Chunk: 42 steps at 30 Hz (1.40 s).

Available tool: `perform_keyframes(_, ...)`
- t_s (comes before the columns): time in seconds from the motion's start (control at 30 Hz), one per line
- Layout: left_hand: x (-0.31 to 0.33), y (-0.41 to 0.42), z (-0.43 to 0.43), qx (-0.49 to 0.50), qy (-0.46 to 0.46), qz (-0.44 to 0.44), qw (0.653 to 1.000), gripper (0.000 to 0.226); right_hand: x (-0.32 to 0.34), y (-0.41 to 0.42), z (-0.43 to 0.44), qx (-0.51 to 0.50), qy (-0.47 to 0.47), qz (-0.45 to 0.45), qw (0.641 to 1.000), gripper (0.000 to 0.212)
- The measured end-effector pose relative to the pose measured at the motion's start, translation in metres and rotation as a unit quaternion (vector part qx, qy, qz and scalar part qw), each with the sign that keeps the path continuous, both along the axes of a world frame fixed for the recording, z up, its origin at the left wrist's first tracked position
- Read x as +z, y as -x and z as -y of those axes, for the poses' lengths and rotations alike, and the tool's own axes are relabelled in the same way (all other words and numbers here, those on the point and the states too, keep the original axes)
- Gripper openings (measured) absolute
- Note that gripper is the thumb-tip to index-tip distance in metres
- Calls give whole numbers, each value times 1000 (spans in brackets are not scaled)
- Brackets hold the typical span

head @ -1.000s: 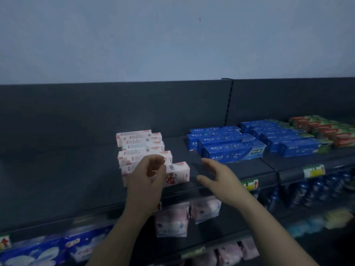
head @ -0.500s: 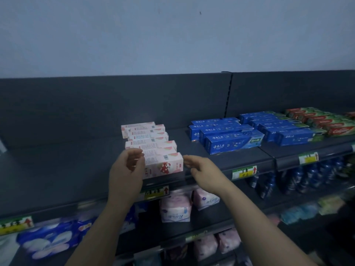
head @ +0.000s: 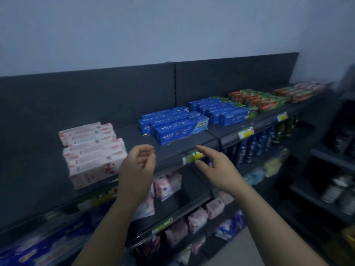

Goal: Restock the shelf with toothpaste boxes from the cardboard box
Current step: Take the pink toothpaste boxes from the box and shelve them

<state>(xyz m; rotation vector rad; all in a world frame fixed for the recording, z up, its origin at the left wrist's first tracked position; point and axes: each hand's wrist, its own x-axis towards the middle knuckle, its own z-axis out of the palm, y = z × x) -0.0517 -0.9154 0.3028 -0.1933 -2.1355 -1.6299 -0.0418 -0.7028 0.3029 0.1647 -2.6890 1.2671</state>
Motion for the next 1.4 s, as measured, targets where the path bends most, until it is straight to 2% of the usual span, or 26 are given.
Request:
perform_keyframes(0.1,-7,3,-67,-91,-13,2,996,17,-2,-26,-65,-73,-11,-3,997,51)
perform_keyframes(0.23,-20,3,-173,-189,28,29,981,20,-13,-69,-161,-169,-36,9,985,49)
perform_keyframes(0.47,-51,-34,-384,-331,94,59,937,12,-44,-174,-337,-338,-37,62,939,45)
perform_keyframes(0.67,-95,-75,-528,-429,135,86,889,10,-84,-259,-451,-460,-18,117,880,43)
perform_keyframes(0.93,-159,-101,-646,-512,182,139,828,11,-141,-337,-542,-592,69,166,785,39)
perform_keyframes(1.0,-177,-100,-672,-528,203,152,810,11,-157,-345,-560,-612,86,182,765,35)
perform_keyframes(1.1,-205,-93,-718,-550,237,175,782,10,-180,-350,-589,-645,111,198,730,19)
perform_keyframes(1.23,-239,-79,-783,-576,274,214,740,11,-209,-344,-631,-694,152,223,667,21)
perform_keyframes(1.4,-280,-65,-862,-597,324,234,696,6,-259,-332,-680,-708,191,269,624,18)
